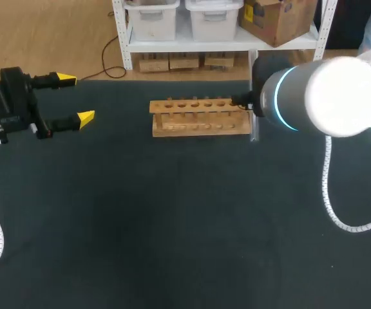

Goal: Grasp the test tube, adjust it, and insert it.

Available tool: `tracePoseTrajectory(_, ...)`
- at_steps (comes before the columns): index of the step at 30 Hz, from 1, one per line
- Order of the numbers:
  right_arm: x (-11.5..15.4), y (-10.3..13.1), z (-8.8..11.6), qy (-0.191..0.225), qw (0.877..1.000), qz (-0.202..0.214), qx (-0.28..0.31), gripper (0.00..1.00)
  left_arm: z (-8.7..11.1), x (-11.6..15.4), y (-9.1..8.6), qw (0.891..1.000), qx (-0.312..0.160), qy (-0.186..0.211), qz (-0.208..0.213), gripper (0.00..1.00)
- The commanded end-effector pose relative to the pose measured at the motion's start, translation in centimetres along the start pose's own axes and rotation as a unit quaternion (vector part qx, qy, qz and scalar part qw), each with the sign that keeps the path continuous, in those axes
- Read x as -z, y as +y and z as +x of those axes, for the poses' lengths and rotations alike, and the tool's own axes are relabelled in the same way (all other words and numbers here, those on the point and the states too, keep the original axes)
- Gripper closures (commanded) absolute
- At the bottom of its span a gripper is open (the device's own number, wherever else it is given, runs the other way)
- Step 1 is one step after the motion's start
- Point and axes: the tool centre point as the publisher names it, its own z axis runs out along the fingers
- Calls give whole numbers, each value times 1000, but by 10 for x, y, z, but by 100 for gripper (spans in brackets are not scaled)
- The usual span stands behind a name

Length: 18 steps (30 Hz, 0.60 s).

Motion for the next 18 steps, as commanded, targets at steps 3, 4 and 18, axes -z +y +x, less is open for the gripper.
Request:
tracePoseTrajectory(3, 7, 0, -11, -63, 997, -32, 1, 100, 1, -1, -2, 1000, -2, -2, -5, 0)
tracePoseTrajectory(4, 8, 1, -14, -72, 997, -40, -1, 100, 1, -1, -2, 1000, -2, -2, -5, 0)
tracePoseTrajectory(18, 23, 8, -41, -160, 981, -105, 14, 100, 1, -1, -2, 1000, -2, -2, -5, 0)
